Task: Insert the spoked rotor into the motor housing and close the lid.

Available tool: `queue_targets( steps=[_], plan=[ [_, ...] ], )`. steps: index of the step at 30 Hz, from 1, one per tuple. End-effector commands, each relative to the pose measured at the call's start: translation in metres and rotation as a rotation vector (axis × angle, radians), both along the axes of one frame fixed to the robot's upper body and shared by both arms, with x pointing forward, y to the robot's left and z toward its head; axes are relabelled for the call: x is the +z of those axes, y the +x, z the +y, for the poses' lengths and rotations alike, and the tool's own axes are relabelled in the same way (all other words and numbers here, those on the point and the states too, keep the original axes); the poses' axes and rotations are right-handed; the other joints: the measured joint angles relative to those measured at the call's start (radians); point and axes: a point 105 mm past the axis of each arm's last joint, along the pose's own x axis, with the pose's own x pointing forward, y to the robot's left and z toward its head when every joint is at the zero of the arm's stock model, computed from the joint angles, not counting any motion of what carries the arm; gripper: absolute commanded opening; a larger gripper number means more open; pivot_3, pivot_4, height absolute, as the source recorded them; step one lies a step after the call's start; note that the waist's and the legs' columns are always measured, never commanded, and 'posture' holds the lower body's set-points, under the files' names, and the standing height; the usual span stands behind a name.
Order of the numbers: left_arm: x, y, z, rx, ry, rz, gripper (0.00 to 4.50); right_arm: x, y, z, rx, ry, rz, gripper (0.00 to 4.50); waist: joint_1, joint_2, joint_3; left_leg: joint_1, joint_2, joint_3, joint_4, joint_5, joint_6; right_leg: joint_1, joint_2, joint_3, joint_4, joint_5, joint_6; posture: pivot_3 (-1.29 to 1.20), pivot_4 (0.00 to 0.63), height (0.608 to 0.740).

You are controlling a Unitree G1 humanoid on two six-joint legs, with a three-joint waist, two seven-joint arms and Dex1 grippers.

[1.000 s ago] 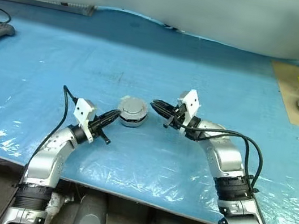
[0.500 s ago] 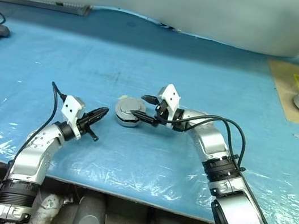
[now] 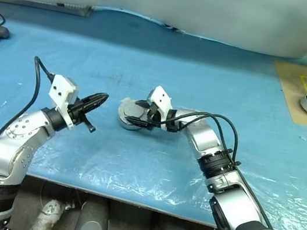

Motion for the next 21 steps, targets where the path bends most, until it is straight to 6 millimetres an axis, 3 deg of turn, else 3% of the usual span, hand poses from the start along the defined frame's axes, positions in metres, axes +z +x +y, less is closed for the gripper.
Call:
queue_targets(
  steps=[1, 7, 11, 21],
  plan=[
    [-0.007, 0.001, -0.004, -0.013, -0.004, -0.021, 0.00, 0.003, 0.005, 0.000, -0.009, -0.014, -0.037, 3.61, 0.002, 0.000, 0.000, 0.000, 0.000, 0.000, 0.001, 0.000, 0.000, 0.000, 0.000, 0.000, 0.000, 0.000, 0.000, 0.00, 0.150, 0.740],
    [-0.023, 0.011, -0.013, -0.023, -0.004, -0.016, 0.00, -0.003, 0.003, 0.000, -0.019, -0.022, -0.029, 3.61, 0.001, 0.000, 0.000, 0.000, 0.001, 0.000, 0.003, 0.000, 0.000, 0.000, 0.000, 0.001, 0.002, 0.000, 0.000, 0.00, 0.150, 0.740],
    [-0.030, 0.021, -0.019, -0.012, -0.021, -0.022, 0.00, -0.008, -0.003, 0.002, -0.024, -0.012, -0.021, 2.96, 0.001, 0.000, 0.000, 0.000, 0.001, 0.000, 0.003, 0.000, 0.000, 0.000, 0.000, 0.001, 0.004, 0.000, 0.000, 0.00, 0.150, 0.740],
    [-0.052, 0.026, -0.004, 0.022, -0.042, -0.011, 0.00, -0.015, -0.012, 0.008, -0.050, -0.018, -0.025, 2.96, 0.000, 0.000, 0.000, 0.000, 0.000, 0.000, 0.003, 0.000, 0.000, -0.001, 0.000, 0.002, 0.004, 0.002, 0.004, 0.00, 0.150, 0.740]
  ],
)
